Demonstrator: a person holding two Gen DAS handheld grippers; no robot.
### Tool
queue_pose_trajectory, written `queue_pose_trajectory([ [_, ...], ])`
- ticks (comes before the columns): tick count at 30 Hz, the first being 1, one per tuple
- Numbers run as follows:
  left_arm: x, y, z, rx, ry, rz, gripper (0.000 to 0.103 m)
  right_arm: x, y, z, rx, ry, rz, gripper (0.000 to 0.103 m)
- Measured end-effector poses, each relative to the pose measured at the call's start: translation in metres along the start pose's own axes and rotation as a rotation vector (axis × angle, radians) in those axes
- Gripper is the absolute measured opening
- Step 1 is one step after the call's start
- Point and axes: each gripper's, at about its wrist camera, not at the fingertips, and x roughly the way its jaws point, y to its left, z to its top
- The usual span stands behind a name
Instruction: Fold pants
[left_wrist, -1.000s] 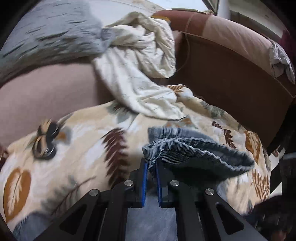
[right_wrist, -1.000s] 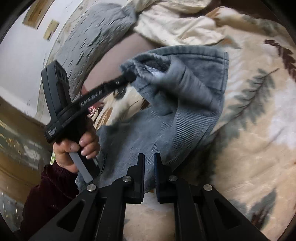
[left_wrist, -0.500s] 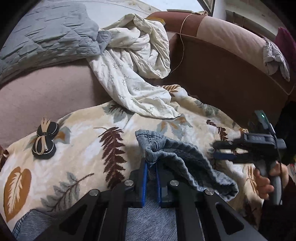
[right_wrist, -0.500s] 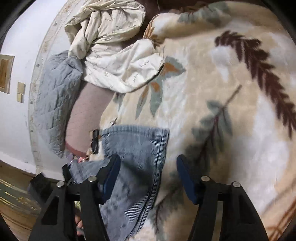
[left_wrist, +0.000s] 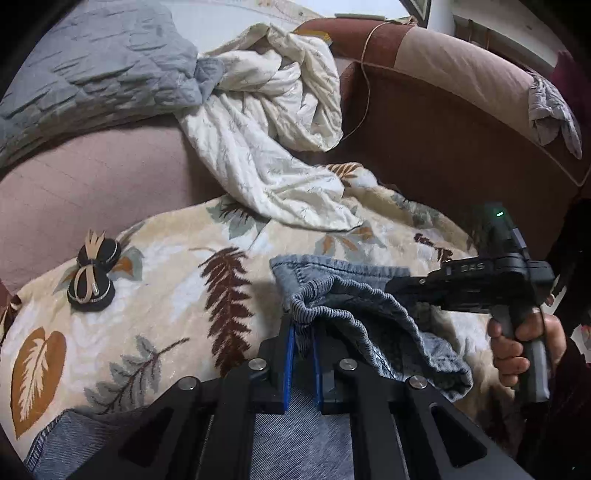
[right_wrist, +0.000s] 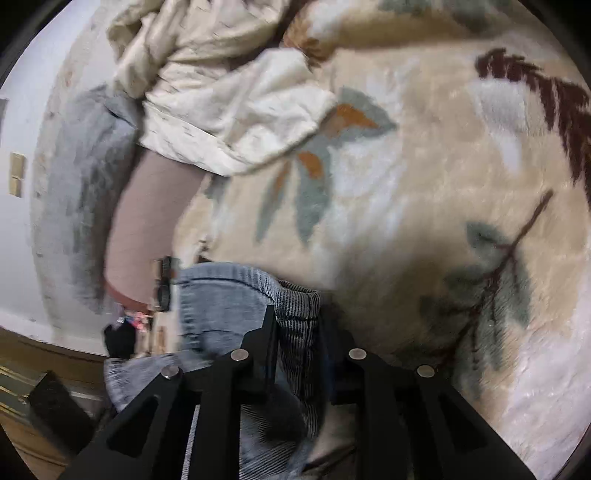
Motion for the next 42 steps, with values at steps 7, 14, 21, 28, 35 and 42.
queue_pose_trajectory([
  [7, -0.036, 0.01, 0.001, -0.016, -0.046, 0.012, 0.009, -0.055, 0.071, -0.031, -0.287, -0.081, 0.128, 0.018],
  [14, -0.074, 0.058, -0.045, -0.114, -0.012, 0.12, 0.01, -0.055, 0.154, -0.118, -0.658, -0.01, 0.158, 0.018],
  [21, -0.126, 0.1, -0.121, -0.303, -0.002, 0.256, 0.018, 0.018, 0.18, -0.193, -0.825, 0.287, 0.097, 0.033],
  [28, -0.155, 0.041, -0.171, -0.375, -0.037, 0.127, 0.034, -0.016, 0.167, -0.144, -0.719, 0.131, 0.114, 0.047],
  [35, -0.128, -0.009, -0.164, -0.359, -0.058, 0.036, 0.061, -0.036, 0.123, -0.12, -0.596, 0.097, -0.082, 0.048],
  [42, -0.102, -0.018, -0.154, -0.371, -0.084, -0.016, 0.077, -0.041, 0.078, -0.102, -0.401, 0.132, -0.189, 0.048],
])
